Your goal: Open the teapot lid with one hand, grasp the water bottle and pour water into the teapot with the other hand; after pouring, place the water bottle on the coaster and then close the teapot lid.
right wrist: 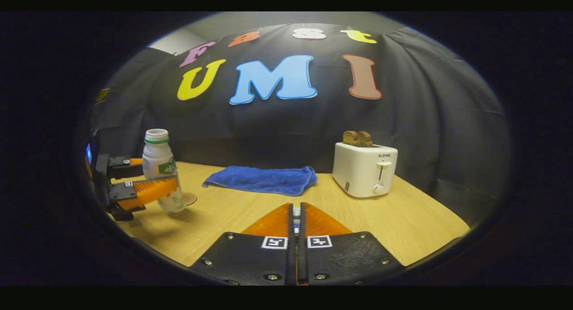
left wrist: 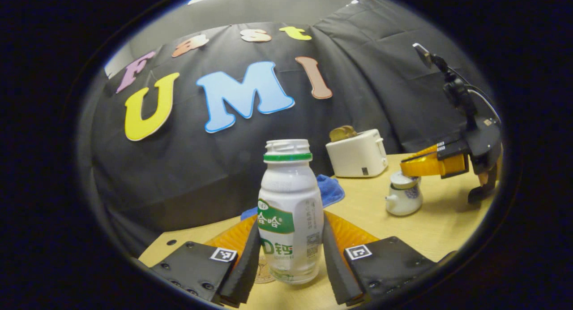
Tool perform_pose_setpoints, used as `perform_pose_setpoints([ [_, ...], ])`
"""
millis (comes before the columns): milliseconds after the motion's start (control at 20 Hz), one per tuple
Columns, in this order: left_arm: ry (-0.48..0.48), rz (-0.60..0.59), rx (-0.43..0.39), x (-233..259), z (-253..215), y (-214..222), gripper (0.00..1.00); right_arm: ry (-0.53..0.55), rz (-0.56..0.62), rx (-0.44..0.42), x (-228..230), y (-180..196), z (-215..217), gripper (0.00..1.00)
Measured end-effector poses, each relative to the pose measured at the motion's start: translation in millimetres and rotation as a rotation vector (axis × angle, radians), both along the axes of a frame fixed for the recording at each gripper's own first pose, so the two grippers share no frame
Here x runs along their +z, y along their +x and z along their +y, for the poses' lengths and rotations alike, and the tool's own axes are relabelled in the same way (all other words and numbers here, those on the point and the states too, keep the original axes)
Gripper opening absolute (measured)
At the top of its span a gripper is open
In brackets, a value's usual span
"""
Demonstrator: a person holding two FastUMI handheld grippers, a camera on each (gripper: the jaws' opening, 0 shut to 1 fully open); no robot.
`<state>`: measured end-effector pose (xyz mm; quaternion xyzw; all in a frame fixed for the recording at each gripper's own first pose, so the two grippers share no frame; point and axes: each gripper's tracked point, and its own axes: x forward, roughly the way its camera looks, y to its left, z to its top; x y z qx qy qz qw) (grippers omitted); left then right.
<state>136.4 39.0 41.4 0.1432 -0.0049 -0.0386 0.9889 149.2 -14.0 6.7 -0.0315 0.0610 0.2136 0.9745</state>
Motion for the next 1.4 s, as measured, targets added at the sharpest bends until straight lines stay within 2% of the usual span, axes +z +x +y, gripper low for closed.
perform_pose_setpoints([
  [50,-0.030,-0.016,0.011,4.4,5.8,-0.1,0.73,0.007,0.005,-0.001,-0.9,1.3,0.4,0.02],
  [150,-0.065,-0.020,0.027,6.5,17.3,-1.5,0.78,0.012,0.025,0.001,-7.9,4.0,2.5,0.02],
  [200,-0.085,-0.015,0.038,4.3,22.7,-0.5,0.73,0.013,0.040,-0.004,-12.7,5.2,1.4,0.02],
  [450,-0.142,-0.002,0.072,-0.8,43.2,5.7,0.73,0.044,0.038,-0.002,-13.3,5.8,2.2,0.02],
  [550,-0.185,0.009,0.081,-5.0,52.9,7.7,0.73,0.049,0.039,-0.016,-14.7,7.9,-1.1,0.09],
  [600,-0.203,0.012,0.094,-7.5,60.7,9.6,0.77,0.047,0.038,-0.029,-15.7,7.8,-4.2,0.11],
  [650,-0.211,0.013,0.112,-8.5,69.9,11.1,0.73,0.041,0.035,-0.025,-16.1,4.7,-3.4,0.28],
  [700,-0.219,0.012,0.126,-9.9,77.9,13.5,0.73,0.040,0.034,-0.017,-16.7,1.3,-2.9,0.38],
  [750,-0.235,0.017,0.128,-12.6,82.5,15.6,0.73,0.047,0.034,0.000,-15.8,-4.0,-1.7,0.33],
  [800,-0.251,0.022,0.129,-16.4,85.6,17.9,0.80,0.054,0.033,0.020,-14.6,-8.7,1.3,0.58],
  [850,-0.257,0.024,0.132,-18.9,88.9,21.9,0.80,0.053,0.019,0.027,-11.1,-12.2,2.6,0.64],
  [900,-0.255,0.022,0.139,-20.3,92.7,26.0,0.73,0.044,-0.001,0.023,-8.4,-12.1,2.6,0.68],
  [950,-0.249,0.019,0.147,-20.5,95.8,30.5,0.73,0.041,-0.017,0.019,-5.2,-12.9,2.4,0.79],
  [1050,-0.248,0.012,0.136,-20.5,94.4,38.3,0.73,0.050,-0.024,0.037,-2.3,-16.7,8.0,0.84],
  [1200,-0.204,0.027,0.139,-33.4,96.1,51.2,0.73,0.040,-0.038,0.043,0.0,-18.3,8.3,0.84],
  [1300,-0.212,0.013,0.139,-31.3,97.7,55.3,0.74,0.050,-0.042,0.044,1.6,-18.3,7.7,0.84],
  [1350,-0.227,0.011,0.128,-29.4,97.5,56.0,0.80,0.052,-0.043,0.044,1.7,-18.5,7.6,0.84],
  [1400,-0.241,0.017,0.121,-32.2,95.2,56.4,0.66,0.052,-0.041,0.044,1.2,-17.8,7.4,0.84],
])
